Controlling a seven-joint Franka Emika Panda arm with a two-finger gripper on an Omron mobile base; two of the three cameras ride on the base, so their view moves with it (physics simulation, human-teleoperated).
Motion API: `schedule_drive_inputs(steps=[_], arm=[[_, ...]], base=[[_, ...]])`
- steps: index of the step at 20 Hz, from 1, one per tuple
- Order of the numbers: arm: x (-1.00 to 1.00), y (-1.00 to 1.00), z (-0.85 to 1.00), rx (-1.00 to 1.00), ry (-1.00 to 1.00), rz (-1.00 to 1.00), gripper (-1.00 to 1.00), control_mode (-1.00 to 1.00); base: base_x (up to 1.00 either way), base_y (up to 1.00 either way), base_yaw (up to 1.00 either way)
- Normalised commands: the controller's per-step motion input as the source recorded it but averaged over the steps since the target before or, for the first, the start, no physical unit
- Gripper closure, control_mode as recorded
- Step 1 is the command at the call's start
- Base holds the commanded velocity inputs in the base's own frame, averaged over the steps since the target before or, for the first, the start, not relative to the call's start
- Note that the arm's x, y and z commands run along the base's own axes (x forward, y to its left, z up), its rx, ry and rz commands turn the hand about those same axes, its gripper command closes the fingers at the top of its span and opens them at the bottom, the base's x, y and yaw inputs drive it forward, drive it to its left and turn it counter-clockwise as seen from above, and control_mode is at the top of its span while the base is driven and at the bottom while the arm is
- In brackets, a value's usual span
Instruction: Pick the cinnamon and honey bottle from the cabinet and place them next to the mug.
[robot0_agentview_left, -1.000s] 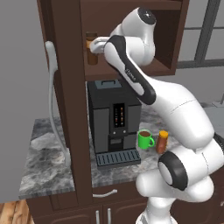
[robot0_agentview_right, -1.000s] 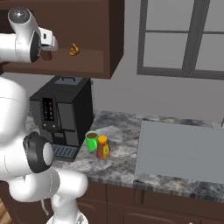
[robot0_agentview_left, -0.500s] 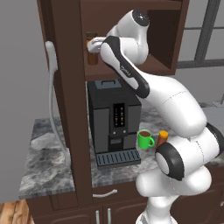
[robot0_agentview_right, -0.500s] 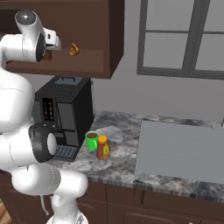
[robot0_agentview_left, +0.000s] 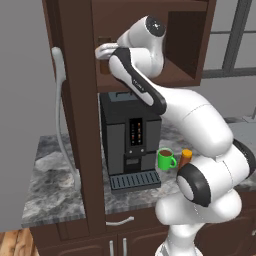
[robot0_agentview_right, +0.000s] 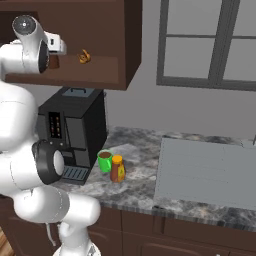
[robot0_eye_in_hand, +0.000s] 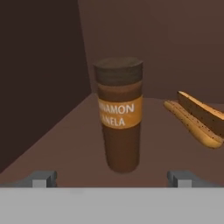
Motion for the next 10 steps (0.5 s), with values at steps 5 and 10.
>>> schedule_drive_inputs(steps=[5,10], arm=[[0.11,0.01,0.00,0.00,0.00,0.00,-1.00,-1.00],[0.22,0.00,0.00,0.00,0.08,0.00,-1.00,-1.00]], base=[[0.00,0.00,0.00],[0.00,0.00,0.00]])
